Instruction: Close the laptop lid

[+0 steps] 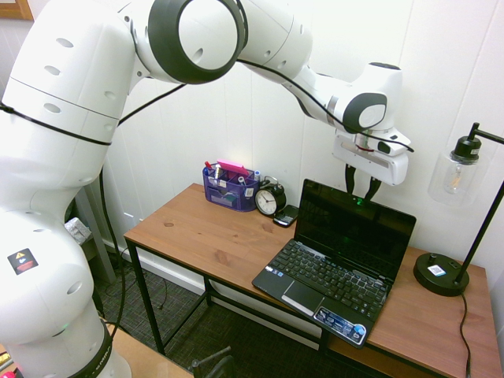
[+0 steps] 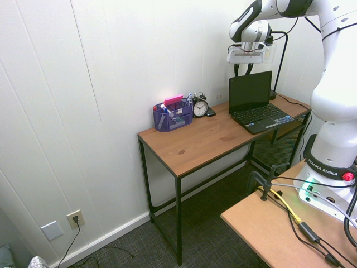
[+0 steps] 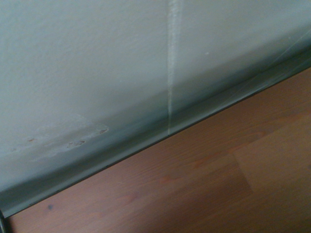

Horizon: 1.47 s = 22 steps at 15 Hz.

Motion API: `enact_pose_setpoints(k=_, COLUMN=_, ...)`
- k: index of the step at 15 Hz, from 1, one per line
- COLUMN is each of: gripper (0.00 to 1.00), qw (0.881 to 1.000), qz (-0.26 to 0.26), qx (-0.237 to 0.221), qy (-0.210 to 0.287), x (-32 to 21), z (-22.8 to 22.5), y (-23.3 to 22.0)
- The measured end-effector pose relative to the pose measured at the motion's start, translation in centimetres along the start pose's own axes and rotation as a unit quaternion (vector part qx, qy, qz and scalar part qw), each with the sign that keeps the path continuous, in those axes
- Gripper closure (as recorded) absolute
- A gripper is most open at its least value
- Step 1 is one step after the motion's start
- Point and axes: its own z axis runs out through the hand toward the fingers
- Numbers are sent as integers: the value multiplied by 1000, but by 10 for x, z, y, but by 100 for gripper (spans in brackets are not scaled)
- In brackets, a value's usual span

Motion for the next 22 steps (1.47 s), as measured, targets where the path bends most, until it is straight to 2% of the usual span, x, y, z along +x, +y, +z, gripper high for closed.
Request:
enact_pose_setpoints(k=12, gripper=100, qw=1000, qz=7, qx=-6, qy=-10, x=3, z=10, y=13)
enact_pose_setpoints(k=17, gripper=100, qw=1000, qz=14, qx=-18, qy=-17, x=2, z=22, y=32)
enact_pose_setpoints(k=22, gripper=100, qw=1000, qz=20, qx=-16, qy=-15, x=-5, z=11, y=64)
